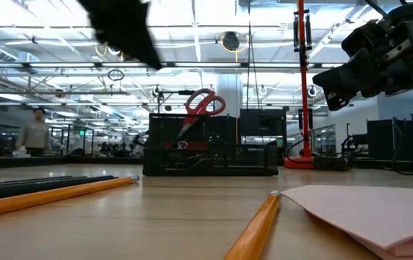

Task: Pick and place office supplies into organizer
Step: Put the left pen into the desk organizer

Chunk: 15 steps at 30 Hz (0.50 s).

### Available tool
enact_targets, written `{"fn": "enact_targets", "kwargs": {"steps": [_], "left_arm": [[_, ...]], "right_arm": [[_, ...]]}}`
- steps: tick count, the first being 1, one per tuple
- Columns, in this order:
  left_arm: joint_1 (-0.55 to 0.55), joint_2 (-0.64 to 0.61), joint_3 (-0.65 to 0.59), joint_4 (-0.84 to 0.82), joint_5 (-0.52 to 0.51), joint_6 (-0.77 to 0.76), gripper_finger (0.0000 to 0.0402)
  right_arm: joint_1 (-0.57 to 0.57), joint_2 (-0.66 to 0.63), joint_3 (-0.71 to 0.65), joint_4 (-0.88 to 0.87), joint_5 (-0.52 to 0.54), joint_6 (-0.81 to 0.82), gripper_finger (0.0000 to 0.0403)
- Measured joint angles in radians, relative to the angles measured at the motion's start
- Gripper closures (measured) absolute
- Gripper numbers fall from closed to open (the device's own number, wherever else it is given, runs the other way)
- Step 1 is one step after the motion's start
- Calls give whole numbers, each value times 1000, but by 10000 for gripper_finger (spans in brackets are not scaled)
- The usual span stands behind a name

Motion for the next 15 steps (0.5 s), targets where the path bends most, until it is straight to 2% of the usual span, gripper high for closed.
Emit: {"fn": "enact_targets", "kwargs": {"steps": [2, 6, 9, 15], "left_arm": [[-39, 29, 14, -93, 113, -147, 320], [-118, 82, -13, -76, 302, -278, 345], [-168, 130, -15, -15, 335, -344, 361], [-205, 157, -11, -32, 358, -545, 384]], "right_arm": [[0, 0, 0, -3, 0, 0, 399], [0, 0, 0, -5, 0, 0, 399], [0, 0, 0, -5, 0, 0, 399], [0, 0, 0, -2, 0, 0, 399]]}}
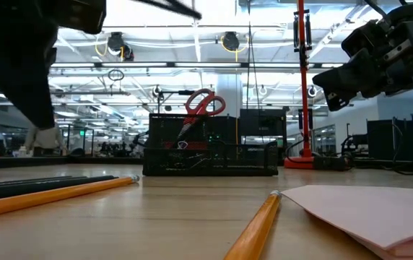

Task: Pick and place office supplies into organizer
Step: Put the left pen into the desk organizer

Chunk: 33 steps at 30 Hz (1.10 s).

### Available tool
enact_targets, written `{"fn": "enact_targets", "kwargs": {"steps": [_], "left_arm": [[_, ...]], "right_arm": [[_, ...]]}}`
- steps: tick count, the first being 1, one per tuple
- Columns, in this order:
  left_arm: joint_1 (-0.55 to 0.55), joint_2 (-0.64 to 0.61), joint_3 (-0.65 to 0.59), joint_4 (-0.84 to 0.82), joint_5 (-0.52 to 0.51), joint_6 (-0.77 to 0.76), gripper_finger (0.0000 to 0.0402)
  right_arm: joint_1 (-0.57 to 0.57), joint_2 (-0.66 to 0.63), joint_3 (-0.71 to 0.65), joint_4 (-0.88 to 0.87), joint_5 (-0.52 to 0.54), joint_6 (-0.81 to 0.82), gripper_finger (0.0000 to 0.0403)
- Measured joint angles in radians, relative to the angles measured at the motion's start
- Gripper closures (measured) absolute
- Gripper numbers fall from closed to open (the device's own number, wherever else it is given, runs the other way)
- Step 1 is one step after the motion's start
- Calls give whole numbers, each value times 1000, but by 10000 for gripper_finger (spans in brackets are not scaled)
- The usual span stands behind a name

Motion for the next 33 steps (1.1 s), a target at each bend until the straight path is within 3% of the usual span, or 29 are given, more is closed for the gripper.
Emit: {"fn": "enact_targets", "kwargs": {"steps": [5, 19, 27, 33], "left_arm": [[19, 0, 0, 1, 53, -30, 377], [153, 65, 0, -64, 47, 119, 277], [160, 89, 0, -65, 51, 155, 275], [145, 88, 0, -63, 102, 95, 276]], "right_arm": [[0, 0, 0, 11, 1, 5, 399], [0, 0, 0, 8, 1, 0, 399], [0, 0, 0, 12, 0, 0, 399], [0, 0, 0, 11, 0, 16, 399]]}}
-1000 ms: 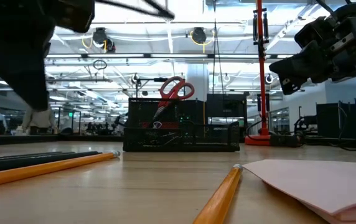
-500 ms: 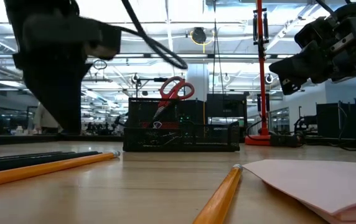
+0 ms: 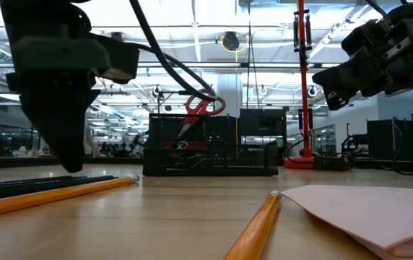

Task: Pick and place office supplies into organizer
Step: Put the left pen into the desk organizer

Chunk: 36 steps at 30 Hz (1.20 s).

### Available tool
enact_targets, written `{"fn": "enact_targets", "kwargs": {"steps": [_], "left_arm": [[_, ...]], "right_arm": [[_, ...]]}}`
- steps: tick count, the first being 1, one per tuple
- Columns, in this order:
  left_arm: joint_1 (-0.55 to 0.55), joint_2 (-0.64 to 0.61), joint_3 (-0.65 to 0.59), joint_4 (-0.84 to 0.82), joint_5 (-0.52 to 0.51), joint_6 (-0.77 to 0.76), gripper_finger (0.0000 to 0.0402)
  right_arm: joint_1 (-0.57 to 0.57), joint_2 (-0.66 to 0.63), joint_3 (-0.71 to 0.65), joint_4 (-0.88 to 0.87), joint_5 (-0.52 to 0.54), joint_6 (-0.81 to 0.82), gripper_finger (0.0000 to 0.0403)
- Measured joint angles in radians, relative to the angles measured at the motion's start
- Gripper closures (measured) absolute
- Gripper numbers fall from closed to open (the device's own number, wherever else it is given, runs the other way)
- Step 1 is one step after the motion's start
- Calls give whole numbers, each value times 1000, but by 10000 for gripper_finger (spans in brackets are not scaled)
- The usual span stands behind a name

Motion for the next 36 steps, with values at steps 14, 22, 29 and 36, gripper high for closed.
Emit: {"fn": "enact_targets", "kwargs": {"steps": [14, 22, 29, 36], "left_arm": [[6, 0, 0, 0, 9, -20, 276], [72, 0, 0, -6, 15, 44, 276], [80, 0, 0, -67, 111, 3, 276], [47, 0, 0, -55, 133, -48, 276]], "right_arm": [[0, 0, 0, 1, 1, -2, 399], [0, 0, 0, 1, 2, -20, 399], [0, 0, 0, 1, 3, -24, 399], [0, 0, 0, 1, 3, -43, 399]]}}
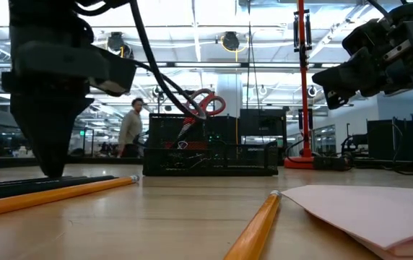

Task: Pick and place office supplies into organizer
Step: Put the left pen into the desk organizer

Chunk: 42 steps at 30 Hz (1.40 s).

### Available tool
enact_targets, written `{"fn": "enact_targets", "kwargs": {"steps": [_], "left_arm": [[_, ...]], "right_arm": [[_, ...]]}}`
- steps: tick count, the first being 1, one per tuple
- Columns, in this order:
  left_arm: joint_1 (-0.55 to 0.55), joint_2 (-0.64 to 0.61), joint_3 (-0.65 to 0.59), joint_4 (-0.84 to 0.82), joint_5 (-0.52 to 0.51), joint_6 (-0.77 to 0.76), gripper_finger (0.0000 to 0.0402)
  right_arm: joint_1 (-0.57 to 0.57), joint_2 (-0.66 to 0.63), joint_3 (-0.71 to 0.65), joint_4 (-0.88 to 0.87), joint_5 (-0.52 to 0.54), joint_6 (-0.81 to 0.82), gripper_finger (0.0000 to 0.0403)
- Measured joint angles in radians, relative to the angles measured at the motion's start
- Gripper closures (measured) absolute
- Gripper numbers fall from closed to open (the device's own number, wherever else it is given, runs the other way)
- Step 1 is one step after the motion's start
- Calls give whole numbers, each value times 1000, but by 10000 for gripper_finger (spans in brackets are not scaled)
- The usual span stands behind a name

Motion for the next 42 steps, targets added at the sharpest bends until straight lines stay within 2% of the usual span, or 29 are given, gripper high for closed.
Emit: {"fn": "enact_targets", "kwargs": {"steps": [16, 23, 30, 37, 42], "left_arm": [[-35, 0, 0, 81, 45, -59, 276], [-53, 0, 0, 89, 45, -91, 292], [-94, 34, 3, 211, 34, -120, 304], [-128, 73, 5, 213, 13, -157, 304], [-150, 77, 5, 183, 11, -121, 304]], "right_arm": [[0, 0, 0, 0, 0, 6, 399], [0, 0, 0, 0, 0, 7, 399], [0, 0, 0, 8, 0, 7, 399], [0, 0, 0, 19, 0, 8, 399], [0, 0, 0, 23, 0, 25, 399]]}}
